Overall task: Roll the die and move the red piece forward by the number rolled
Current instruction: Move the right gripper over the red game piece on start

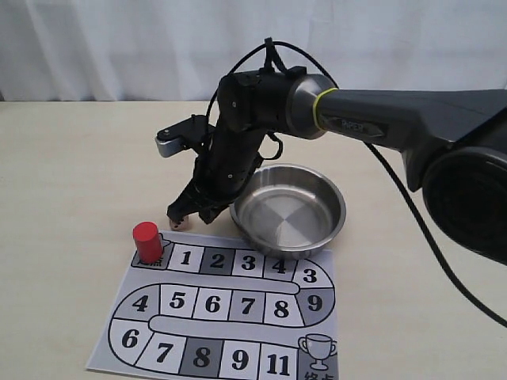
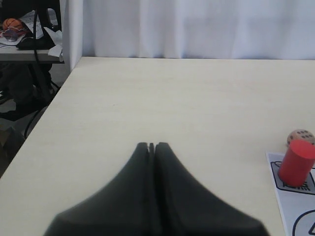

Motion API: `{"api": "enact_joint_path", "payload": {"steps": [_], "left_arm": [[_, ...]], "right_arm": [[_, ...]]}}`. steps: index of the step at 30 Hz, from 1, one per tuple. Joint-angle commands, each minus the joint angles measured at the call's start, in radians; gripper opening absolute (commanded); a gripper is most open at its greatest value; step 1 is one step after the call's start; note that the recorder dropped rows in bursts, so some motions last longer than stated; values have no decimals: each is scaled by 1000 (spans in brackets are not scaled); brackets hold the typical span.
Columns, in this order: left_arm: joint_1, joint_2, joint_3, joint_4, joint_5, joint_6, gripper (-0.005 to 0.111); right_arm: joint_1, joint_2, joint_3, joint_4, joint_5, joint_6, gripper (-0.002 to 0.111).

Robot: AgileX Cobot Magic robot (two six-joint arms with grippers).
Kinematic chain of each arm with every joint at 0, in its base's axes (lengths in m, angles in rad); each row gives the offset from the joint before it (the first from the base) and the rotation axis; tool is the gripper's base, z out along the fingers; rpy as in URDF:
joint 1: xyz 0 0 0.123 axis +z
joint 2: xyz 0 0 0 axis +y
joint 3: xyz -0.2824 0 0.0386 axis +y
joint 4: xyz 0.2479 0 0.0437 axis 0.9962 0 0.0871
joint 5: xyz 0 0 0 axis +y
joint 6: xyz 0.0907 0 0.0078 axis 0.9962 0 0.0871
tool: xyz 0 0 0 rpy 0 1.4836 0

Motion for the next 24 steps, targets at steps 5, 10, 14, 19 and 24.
{"api": "enact_joint_path", "payload": {"steps": [5, 10, 14, 19, 24], "left_arm": [[0, -1, 2, 0, -13, -6, 0], [0, -1, 2, 0, -13, -6, 0], [0, -1, 2, -1, -13, -6, 0], [0, -1, 2, -1, -13, -6, 0], [0, -1, 2, -1, -13, -6, 0]], "right_arm": [[1, 21, -2, 72, -12, -75, 4], [1, 47, -2, 72, -26, -75, 4], [1, 58, -2, 72, -65, -75, 4], [1, 58, -2, 75, -69, -82, 4], [1, 58, -2, 75, -69, -87, 4]]}}
